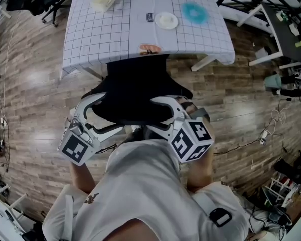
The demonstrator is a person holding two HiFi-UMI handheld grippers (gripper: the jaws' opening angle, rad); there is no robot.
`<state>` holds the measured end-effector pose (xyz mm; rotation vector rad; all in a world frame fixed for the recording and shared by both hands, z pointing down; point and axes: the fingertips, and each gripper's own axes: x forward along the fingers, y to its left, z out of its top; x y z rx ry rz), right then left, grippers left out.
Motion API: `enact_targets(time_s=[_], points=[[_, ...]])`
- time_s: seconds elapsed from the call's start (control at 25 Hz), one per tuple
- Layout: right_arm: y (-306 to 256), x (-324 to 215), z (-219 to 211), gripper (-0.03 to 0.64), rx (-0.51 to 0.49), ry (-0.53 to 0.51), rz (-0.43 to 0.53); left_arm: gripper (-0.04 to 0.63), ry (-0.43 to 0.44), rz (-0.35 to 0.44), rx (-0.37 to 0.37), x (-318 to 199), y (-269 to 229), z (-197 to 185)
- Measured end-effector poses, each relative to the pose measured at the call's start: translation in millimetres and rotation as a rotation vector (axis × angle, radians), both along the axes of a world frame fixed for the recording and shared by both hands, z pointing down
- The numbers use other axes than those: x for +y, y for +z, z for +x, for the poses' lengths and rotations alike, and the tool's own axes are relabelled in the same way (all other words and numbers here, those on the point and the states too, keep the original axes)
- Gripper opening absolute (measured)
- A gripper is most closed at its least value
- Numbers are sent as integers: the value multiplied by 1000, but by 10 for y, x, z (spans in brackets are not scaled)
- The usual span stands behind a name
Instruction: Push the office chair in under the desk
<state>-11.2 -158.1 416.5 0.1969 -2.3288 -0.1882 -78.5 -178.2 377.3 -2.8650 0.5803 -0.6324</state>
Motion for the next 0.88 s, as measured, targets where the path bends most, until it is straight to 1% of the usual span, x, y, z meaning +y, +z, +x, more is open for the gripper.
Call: enact_targets(time_s=[0.28,0.48,0.68,0.88], points=[[-17,-118,38,290,-5,-29,-10,419,-17,-13,0,-112,-4,32],[-8,-215,104,290,-10,-46,2,420,-32,-6,2,-197,-4,104],[-9,-294,157,284,1,-70,11,421,-62,-26,-8,-270,9,145],[8,-373,177,279,4,-85,19,423,-74,-28,0,-350,14,168]])
